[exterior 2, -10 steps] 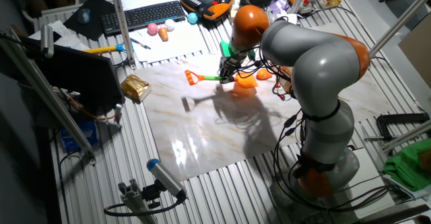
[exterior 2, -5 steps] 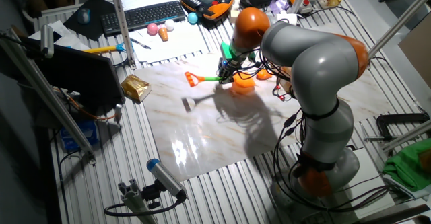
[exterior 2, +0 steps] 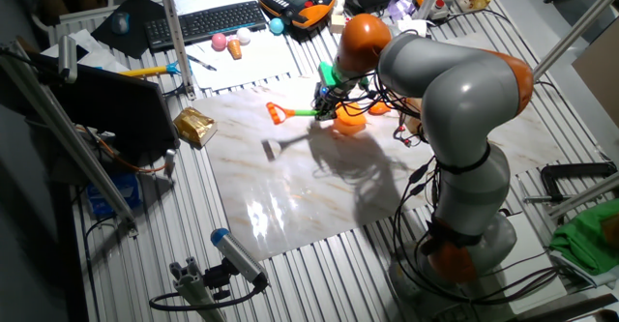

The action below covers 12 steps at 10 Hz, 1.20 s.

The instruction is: Use a shovel to scoop up an object

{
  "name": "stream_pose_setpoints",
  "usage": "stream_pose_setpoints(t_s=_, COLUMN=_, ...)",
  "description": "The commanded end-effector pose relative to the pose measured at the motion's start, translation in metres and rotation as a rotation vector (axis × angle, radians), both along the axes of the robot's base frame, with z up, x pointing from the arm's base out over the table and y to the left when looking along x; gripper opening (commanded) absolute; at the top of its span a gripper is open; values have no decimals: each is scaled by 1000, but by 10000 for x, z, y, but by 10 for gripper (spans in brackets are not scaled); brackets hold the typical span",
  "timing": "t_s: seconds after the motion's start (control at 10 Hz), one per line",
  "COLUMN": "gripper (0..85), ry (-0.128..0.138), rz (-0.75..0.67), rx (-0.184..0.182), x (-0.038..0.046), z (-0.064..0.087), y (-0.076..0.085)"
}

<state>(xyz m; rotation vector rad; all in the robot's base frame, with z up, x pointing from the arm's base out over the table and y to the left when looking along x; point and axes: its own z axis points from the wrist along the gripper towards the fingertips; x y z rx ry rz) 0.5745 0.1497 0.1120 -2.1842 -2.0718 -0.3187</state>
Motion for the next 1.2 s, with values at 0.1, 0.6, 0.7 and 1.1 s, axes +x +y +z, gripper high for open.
stream_pose_setpoints(t_s=0.1, gripper=7, ry=1, rz=1, rx=0, x=16, z=-20, y=-9)
stream_pose_setpoints(t_s=0.6, gripper=7, ry=-14, rz=5, rx=30, x=30, z=-17, y=-76)
stream_pose_setpoints(t_s=0.7, gripper=7, ry=-22, rz=6, rx=32, x=35, z=-15, y=-95)
stream_pose_setpoints(t_s=1.1, gripper=7, ry=-37, rz=9, rx=34, x=65, z=-21, y=-177)
